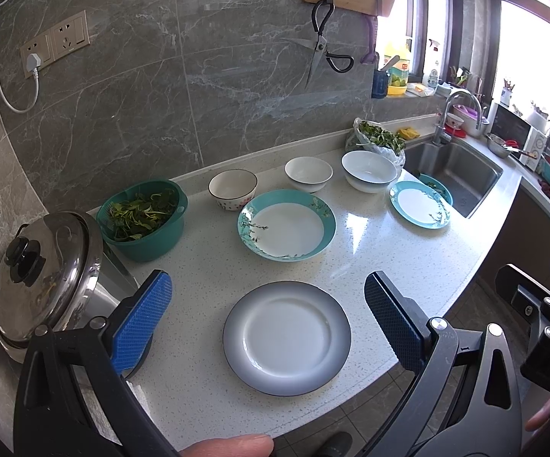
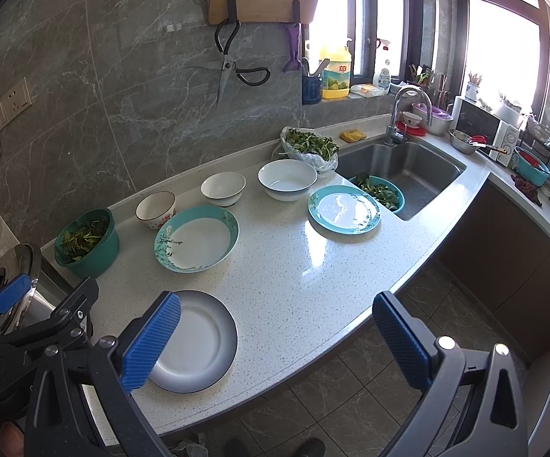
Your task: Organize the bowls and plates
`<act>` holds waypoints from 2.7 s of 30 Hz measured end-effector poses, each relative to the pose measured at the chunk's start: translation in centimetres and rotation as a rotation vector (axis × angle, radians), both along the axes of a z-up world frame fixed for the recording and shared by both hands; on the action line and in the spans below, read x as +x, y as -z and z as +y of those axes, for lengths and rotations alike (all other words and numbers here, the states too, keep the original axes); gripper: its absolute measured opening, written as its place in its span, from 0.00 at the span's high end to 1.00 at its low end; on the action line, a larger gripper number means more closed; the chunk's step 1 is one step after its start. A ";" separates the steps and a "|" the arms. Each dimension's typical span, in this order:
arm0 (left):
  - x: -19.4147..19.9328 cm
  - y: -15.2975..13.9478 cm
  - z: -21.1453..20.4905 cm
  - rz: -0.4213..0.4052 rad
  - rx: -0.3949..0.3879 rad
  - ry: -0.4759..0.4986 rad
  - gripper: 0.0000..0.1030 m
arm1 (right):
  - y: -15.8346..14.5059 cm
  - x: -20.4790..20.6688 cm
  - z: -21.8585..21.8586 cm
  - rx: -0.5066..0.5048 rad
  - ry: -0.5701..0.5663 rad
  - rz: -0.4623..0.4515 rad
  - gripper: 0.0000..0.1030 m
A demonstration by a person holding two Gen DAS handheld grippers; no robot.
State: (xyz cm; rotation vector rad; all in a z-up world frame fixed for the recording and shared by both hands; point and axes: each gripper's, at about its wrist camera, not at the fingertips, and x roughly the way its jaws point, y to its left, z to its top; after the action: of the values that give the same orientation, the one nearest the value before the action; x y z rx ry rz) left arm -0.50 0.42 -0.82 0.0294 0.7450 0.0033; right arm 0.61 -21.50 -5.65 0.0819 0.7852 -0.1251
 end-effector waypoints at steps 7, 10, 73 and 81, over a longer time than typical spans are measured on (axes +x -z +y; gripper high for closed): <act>0.1 0.2 0.1 0.003 0.001 0.000 0.00 | 0.7 -0.3 0.6 0.002 -0.001 0.002 0.00; 0.1 0.3 0.1 0.005 0.003 -0.001 0.00 | 0.6 -0.1 0.4 0.000 -0.001 0.002 0.00; 12.4 30.5 11.2 0.599 -0.473 -0.058 0.65 | 31.7 19.9 -2.8 0.931 -0.688 0.701 0.75; 11.7 30.4 13.8 0.587 -0.544 -0.042 0.65 | 31.8 19.9 -1.9 0.940 -0.699 0.696 0.75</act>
State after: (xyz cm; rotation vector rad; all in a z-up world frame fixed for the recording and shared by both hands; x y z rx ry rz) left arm 11.22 14.22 -31.22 -0.5238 1.3120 -0.1742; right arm 20.49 -23.35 -37.45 0.6691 1.4698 0.9374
